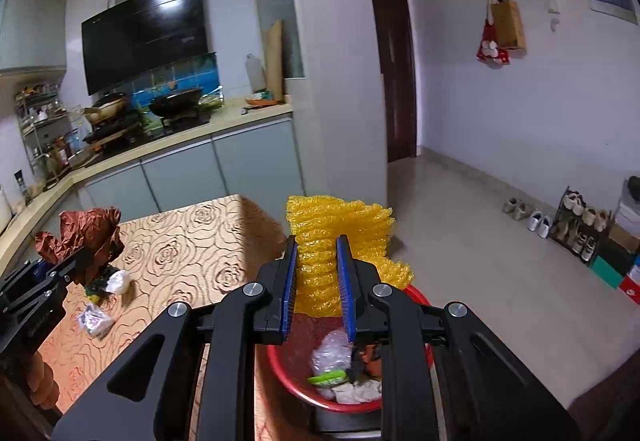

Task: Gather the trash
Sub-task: 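Carry brown cloth in left tool while right tool carries foam sheet to basket, then open left tool dropping brown cloth into basket while right tool releases foam sheet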

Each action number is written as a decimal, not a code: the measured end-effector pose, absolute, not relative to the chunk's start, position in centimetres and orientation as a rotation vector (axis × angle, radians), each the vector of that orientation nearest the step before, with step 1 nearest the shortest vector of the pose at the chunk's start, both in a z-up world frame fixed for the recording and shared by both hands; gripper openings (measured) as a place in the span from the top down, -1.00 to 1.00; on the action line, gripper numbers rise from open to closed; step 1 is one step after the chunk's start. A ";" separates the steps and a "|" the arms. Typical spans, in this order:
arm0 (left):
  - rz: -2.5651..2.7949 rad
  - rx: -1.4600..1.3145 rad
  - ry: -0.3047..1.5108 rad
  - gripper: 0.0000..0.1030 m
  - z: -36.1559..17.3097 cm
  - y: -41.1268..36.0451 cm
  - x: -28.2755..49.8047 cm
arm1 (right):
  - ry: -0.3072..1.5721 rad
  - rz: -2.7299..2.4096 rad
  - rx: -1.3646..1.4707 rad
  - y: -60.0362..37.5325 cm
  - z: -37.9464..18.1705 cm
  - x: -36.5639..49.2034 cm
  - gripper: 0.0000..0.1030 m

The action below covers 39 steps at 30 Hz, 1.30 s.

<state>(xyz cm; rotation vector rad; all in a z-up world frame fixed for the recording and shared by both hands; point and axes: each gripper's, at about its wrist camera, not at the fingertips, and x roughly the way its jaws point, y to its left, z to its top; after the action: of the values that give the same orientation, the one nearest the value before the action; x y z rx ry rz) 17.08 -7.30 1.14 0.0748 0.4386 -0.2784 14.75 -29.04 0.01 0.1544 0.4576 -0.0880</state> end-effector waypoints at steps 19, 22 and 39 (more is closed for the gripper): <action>-0.580 0.166 0.670 0.50 -5.8 -18.7 22.0 | 0.631 -0.128 0.236 -33.7 -6.1 17.9 0.63; -0.588 0.174 0.702 0.50 -6.8 -19.4 22.8 | 0.667 -0.111 0.243 -33.8 -7.2 18.8 0.63; -0.637 0.149 0.767 0.27 -8.3 -20.4 24.1 | 0.782 -0.081 0.333 -34.9 -10.8 20.9 0.17</action>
<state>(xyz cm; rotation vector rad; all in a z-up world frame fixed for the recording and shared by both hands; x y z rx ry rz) 24.14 -20.40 -8.28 0.1487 0.7669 -0.6373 20.94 -34.91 -10.78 0.3330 0.7816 -0.0811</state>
